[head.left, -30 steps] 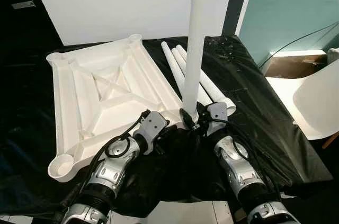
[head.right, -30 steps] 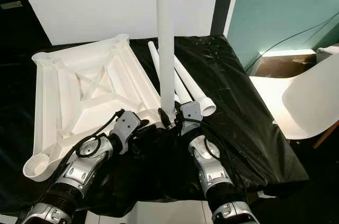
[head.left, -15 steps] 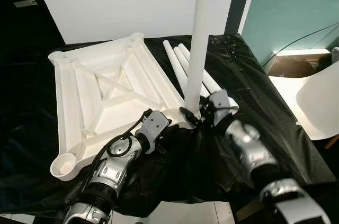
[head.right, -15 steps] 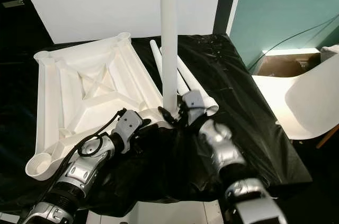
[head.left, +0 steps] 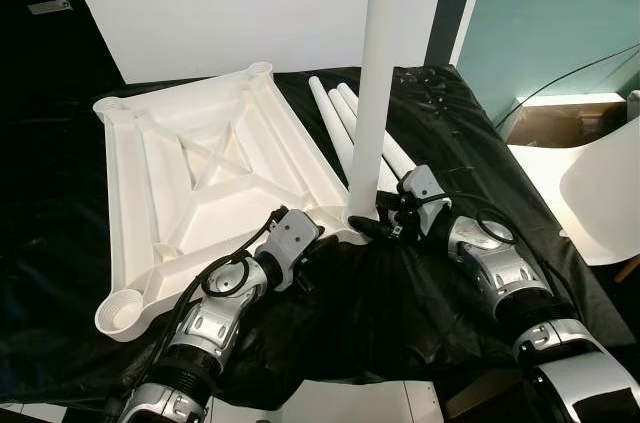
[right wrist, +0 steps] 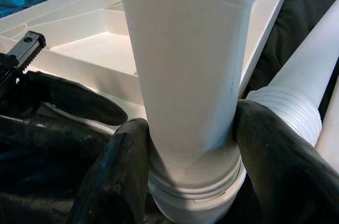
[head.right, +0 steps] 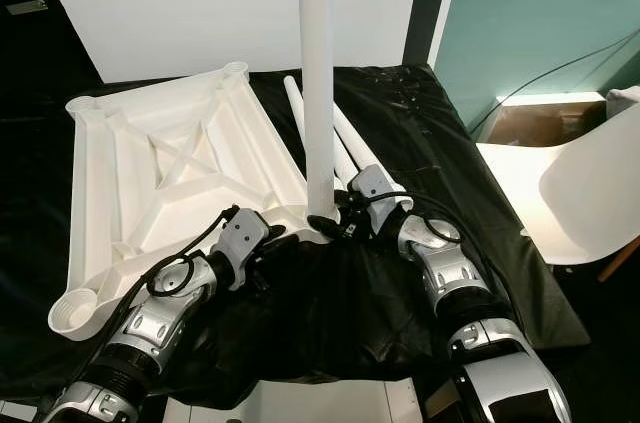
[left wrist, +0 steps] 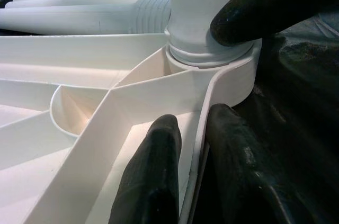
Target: Building children table
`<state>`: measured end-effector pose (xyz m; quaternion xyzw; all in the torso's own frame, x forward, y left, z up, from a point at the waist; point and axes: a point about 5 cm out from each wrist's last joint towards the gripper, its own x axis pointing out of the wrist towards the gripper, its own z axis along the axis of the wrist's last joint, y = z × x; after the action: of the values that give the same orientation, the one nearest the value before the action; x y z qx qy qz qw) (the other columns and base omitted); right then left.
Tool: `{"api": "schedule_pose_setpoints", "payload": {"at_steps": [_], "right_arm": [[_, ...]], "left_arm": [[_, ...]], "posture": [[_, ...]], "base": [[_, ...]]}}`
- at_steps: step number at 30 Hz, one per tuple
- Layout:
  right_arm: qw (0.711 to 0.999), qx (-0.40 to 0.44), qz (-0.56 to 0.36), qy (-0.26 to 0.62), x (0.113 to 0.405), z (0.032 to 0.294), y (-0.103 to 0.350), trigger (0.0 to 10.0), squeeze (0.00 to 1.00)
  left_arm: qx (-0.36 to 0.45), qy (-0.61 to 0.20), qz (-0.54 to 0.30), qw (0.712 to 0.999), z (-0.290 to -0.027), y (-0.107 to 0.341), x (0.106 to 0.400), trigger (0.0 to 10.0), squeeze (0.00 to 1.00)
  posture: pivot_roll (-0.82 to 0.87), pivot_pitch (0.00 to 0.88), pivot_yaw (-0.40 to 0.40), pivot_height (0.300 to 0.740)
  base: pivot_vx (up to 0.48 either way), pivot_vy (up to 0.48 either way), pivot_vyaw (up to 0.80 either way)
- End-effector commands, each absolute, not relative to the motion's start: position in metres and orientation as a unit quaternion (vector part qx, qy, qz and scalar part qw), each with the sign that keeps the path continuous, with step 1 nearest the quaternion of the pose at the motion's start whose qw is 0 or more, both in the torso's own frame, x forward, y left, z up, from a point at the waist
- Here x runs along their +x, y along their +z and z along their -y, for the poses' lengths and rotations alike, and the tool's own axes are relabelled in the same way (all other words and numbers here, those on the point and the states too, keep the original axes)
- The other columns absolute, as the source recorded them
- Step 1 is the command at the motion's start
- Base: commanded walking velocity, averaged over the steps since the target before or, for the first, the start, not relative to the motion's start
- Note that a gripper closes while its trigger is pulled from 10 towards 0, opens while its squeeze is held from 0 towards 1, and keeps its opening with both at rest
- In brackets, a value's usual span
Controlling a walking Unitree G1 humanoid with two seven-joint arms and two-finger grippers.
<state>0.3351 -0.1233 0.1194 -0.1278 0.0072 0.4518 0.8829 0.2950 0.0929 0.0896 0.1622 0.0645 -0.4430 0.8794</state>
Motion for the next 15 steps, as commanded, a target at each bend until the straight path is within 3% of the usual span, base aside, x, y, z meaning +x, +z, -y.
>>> {"api": "schedule_pose_setpoints", "payload": {"at_steps": [1, 5, 6, 8, 15], "right_arm": [[0.881, -0.121, -0.037, 0.456, 0.329, 0.122, 0.104, 0.0, 0.0], [0.937, -0.05, -0.019, 0.346, 0.32, 0.109, 0.089, 0.0, 0.0], [0.937, -0.05, -0.019, 0.346, 0.32, 0.109, 0.089, 0.0, 0.0], [0.963, -0.026, -0.006, 0.269, 0.315, 0.107, 0.083, 0.0, 0.0], [0.989, -0.007, 0.025, 0.145, 0.312, 0.108, 0.083, 0.0, 0.0]], "left_arm": [[0.16, -0.461, -0.138, 0.862, -0.098, 0.06, 0.281, 10.0, 0.0], [0.16, -0.46, -0.14, 0.862, -0.1, 0.059, 0.279, 10.0, 0.0], [0.16, -0.46, -0.14, 0.862, -0.1, 0.059, 0.279, 10.0, 0.0], [0.159, -0.459, -0.14, 0.863, -0.1, 0.059, 0.279, 10.0, 0.0], [0.165, -0.462, -0.145, 0.859, -0.102, 0.057, 0.277, 10.0, 0.0]], "posture": [[0.05, 0.0, 0.007, 0.74], [0.06, 0.0, 0.002, 0.74], [0.06, 0.0, 0.002, 0.74], [0.06, 0.0, -0.001, 0.74], [0.06, 0.0, 0.0, 0.74]], "base": [[0.0, 0.0, 0.0], [0.0, 0.0, 0.0], [0.0, 0.0, 0.0], [0.0, 0.0, 0.0], [0.0, 0.0, 0.0]]}}
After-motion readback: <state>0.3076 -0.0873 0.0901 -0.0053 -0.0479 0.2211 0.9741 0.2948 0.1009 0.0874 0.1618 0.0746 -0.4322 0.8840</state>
